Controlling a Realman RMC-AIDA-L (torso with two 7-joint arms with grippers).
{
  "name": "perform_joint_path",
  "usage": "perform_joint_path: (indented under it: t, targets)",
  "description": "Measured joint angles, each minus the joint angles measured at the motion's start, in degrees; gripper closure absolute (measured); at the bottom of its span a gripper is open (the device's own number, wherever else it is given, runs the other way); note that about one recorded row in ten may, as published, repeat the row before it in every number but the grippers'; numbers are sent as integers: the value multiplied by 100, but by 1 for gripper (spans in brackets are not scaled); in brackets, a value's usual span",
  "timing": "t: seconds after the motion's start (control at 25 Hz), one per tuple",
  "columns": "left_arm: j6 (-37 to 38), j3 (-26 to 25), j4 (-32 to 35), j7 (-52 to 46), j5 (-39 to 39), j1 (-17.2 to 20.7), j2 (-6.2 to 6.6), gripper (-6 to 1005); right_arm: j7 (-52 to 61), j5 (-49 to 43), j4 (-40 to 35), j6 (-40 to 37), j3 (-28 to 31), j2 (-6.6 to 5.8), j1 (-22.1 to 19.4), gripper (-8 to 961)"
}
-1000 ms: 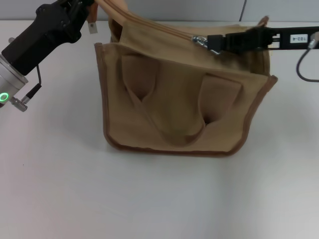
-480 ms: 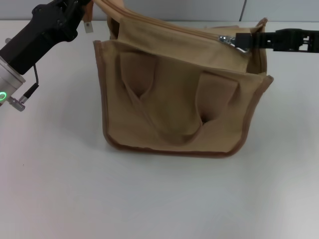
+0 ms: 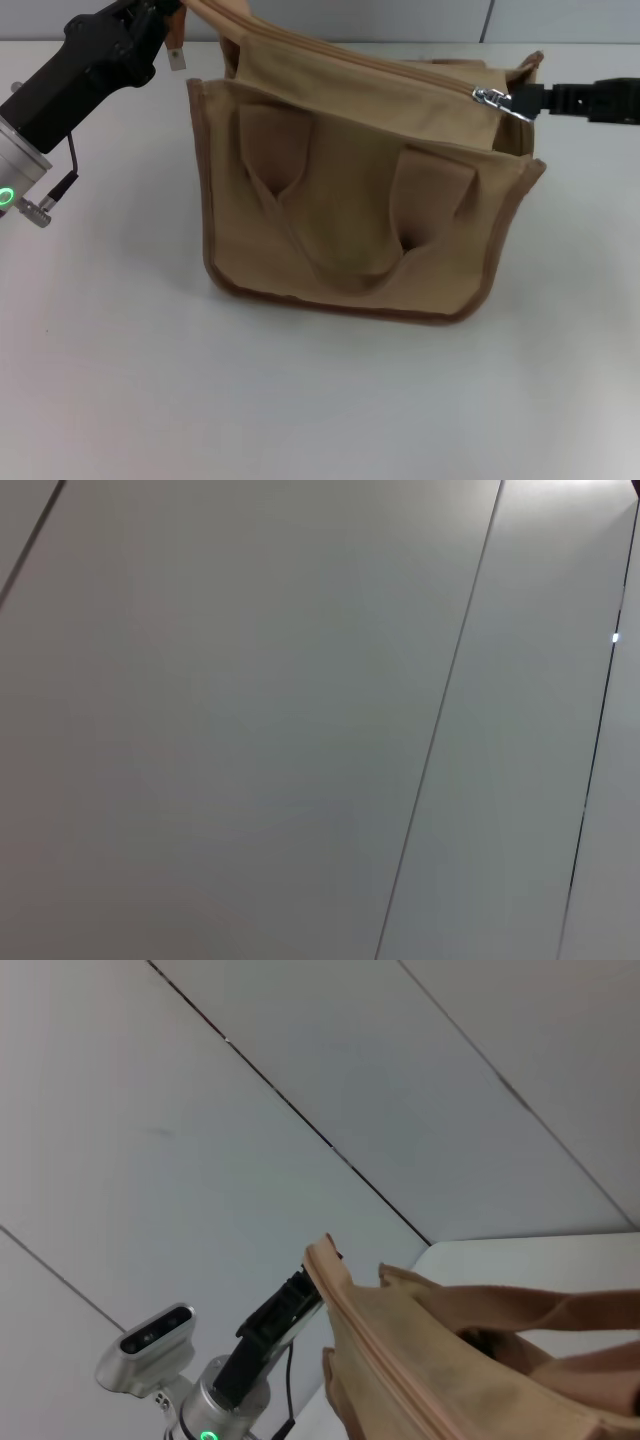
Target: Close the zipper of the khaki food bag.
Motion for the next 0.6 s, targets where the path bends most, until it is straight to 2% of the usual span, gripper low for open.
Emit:
perform_joint_path:
  t: [0.36, 0.6]
  targets:
    - [-9, 12, -4, -17, -2, -8, -9, 934, -128, 5, 25, -120, 183, -58, -129, 949]
    - [-9, 42, -4, -69, -2, -26, -11, 928, -808, 145, 308, -432, 551, -66, -164, 937]
